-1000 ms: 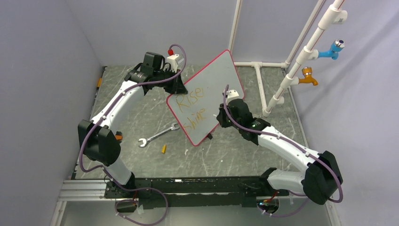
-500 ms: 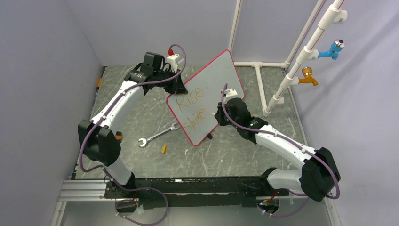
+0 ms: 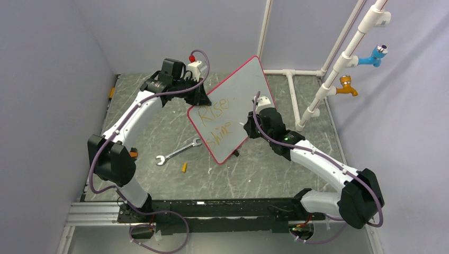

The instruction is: Write a sentence on the whiteboard

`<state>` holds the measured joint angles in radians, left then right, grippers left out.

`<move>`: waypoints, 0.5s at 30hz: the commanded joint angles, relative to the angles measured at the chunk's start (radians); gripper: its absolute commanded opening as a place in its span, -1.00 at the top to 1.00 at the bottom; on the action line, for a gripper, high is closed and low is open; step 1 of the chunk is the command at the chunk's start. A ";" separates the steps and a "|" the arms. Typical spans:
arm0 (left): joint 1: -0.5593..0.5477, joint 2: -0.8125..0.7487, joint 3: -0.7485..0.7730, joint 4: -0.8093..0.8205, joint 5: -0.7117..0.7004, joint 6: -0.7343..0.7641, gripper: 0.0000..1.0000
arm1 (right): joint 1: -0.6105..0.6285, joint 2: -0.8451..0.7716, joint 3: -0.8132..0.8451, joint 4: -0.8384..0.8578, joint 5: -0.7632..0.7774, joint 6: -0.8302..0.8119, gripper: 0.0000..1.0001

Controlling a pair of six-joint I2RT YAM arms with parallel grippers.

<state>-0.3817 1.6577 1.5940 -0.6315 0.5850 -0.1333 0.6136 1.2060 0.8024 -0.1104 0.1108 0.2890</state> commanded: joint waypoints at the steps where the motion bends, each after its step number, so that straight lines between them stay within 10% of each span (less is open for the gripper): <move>1: -0.033 0.021 -0.038 -0.042 -0.187 0.152 1.00 | -0.009 -0.052 0.010 0.070 -0.027 -0.015 1.00; 15: -0.092 0.002 -0.018 -0.148 -0.293 0.156 1.00 | -0.014 -0.093 0.009 0.057 -0.036 -0.013 1.00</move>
<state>-0.4492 1.6272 1.6043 -0.6441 0.4953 -0.1352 0.6041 1.1606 0.7990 -0.0807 0.0845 0.2871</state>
